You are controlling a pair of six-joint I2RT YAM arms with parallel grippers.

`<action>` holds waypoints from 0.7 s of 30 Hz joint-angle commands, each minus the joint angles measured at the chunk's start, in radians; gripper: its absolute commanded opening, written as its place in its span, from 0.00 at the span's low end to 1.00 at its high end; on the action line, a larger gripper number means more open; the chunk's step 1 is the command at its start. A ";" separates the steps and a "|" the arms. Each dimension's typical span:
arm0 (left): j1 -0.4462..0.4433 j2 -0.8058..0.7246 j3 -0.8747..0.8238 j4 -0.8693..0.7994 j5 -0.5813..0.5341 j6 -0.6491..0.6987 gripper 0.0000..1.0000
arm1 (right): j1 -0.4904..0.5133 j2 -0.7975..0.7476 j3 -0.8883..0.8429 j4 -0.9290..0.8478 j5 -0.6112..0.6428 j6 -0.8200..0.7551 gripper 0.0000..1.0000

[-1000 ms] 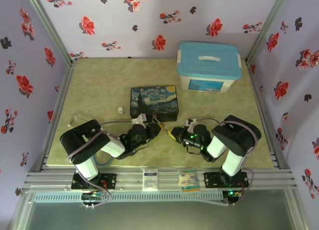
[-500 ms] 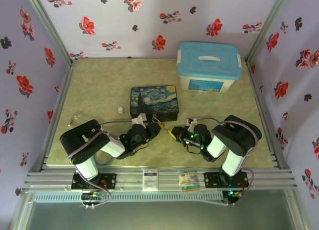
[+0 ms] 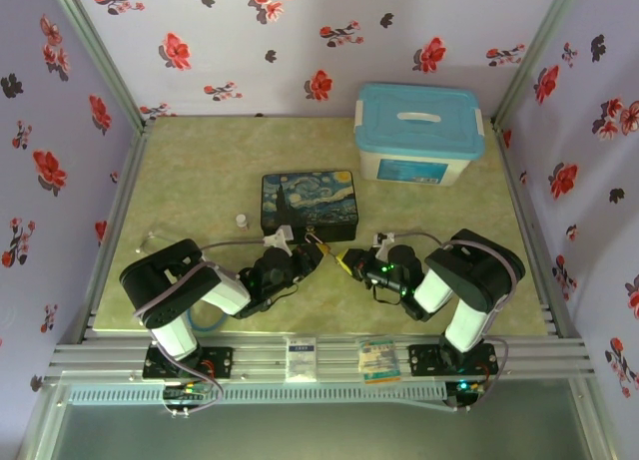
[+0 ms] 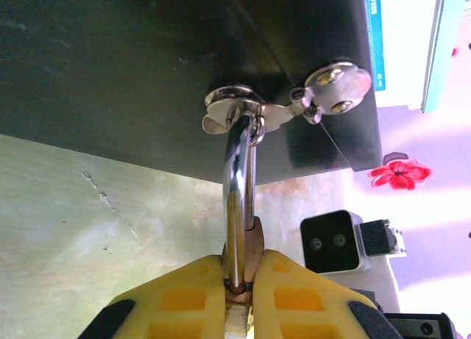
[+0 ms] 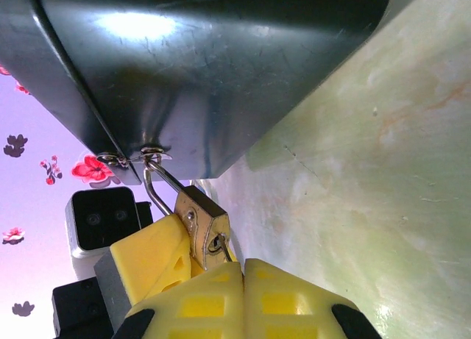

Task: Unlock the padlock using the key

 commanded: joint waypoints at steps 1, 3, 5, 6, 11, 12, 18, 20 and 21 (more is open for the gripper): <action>-0.014 0.006 0.018 0.126 -0.003 -0.019 0.00 | -0.008 0.006 0.024 0.023 -0.009 -0.005 0.00; -0.019 0.013 0.019 0.148 -0.002 -0.034 0.00 | -0.008 -0.001 0.039 0.022 -0.001 -0.001 0.00; -0.024 0.009 0.021 0.158 -0.002 -0.037 0.00 | -0.008 -0.001 0.050 0.023 0.002 0.003 0.00; -0.026 0.004 0.022 0.155 -0.002 -0.034 0.00 | -0.007 -0.001 0.057 0.022 0.003 0.005 0.00; -0.025 0.003 0.010 0.155 -0.019 -0.029 0.00 | -0.018 -0.027 0.044 0.022 0.013 0.011 0.00; -0.026 0.004 0.008 0.155 -0.026 -0.030 0.00 | -0.020 -0.033 0.038 0.022 0.021 0.011 0.00; -0.023 0.019 0.012 0.187 -0.016 -0.047 0.00 | -0.019 -0.064 0.028 0.022 0.017 0.010 0.00; -0.021 0.009 0.011 0.188 -0.013 -0.049 0.00 | -0.020 -0.069 0.022 0.022 0.025 -0.002 0.00; -0.021 0.003 0.014 0.183 -0.006 -0.045 0.00 | -0.020 -0.064 0.025 0.022 0.024 -0.002 0.00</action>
